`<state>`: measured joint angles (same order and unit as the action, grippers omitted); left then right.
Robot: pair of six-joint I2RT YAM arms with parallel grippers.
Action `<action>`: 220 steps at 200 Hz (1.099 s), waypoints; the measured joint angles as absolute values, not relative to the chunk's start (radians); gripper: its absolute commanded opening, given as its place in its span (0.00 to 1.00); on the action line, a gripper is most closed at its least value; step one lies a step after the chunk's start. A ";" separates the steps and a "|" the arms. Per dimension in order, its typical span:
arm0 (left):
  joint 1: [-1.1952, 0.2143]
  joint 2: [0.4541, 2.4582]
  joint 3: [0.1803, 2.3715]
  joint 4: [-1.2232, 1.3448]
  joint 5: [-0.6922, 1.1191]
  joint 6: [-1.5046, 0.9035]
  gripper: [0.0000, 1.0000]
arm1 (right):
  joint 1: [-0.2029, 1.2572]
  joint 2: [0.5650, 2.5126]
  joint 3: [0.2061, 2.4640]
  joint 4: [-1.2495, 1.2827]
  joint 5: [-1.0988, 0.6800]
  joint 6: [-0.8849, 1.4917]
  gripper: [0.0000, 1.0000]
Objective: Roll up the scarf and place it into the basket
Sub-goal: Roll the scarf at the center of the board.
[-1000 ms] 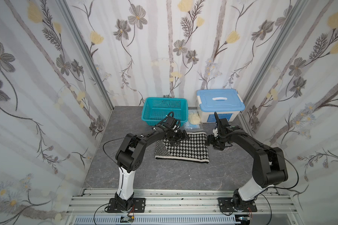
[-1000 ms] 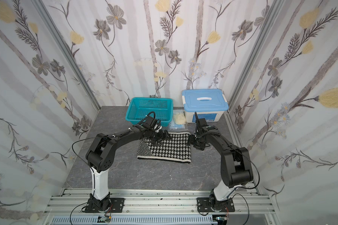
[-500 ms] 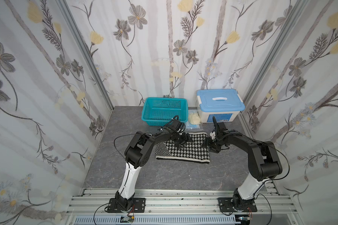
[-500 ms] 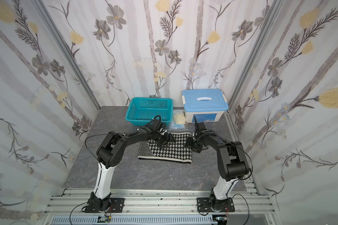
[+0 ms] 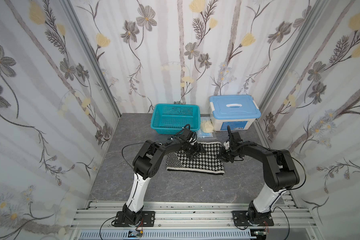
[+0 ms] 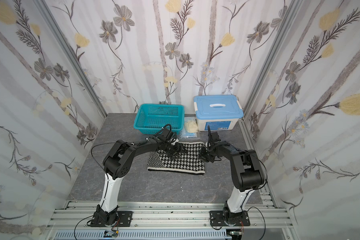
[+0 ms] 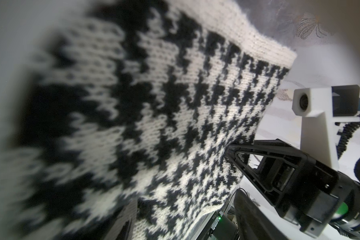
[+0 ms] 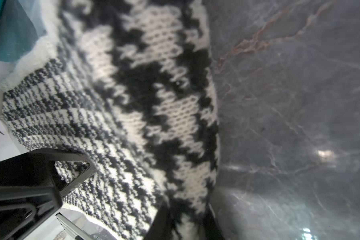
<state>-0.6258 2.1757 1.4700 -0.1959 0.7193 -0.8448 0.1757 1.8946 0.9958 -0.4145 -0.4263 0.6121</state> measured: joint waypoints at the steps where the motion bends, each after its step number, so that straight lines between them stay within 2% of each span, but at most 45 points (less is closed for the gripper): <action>1: -0.626 2.176 1.470 -0.196 0.719 -0.845 0.76 | 0.176 1.892 0.995 -0.414 -0.426 0.612 0.05; 15: -0.629 2.176 1.470 -0.192 0.722 -0.846 0.76 | 0.180 1.864 0.989 -0.421 -0.426 0.614 0.00; 77: -0.647 2.175 1.393 -0.041 0.780 -0.915 0.76 | 0.291 1.752 1.100 -0.538 -0.384 0.604 0.00; 125: -0.649 2.164 1.316 0.109 0.807 -0.977 0.75 | 0.394 1.842 1.216 -0.579 -0.352 0.633 0.00; 167: -0.644 2.138 1.246 0.178 0.787 -1.023 0.72 | 0.435 1.895 1.225 -0.550 -0.303 0.672 0.00; 202: -0.614 2.112 1.211 0.196 0.787 -1.083 0.83 | 0.461 1.916 1.196 -0.452 -0.276 0.702 0.00; 220: -0.594 2.104 1.206 0.188 0.783 -1.117 0.86 | 0.468 1.917 1.166 -0.360 -0.273 0.722 0.00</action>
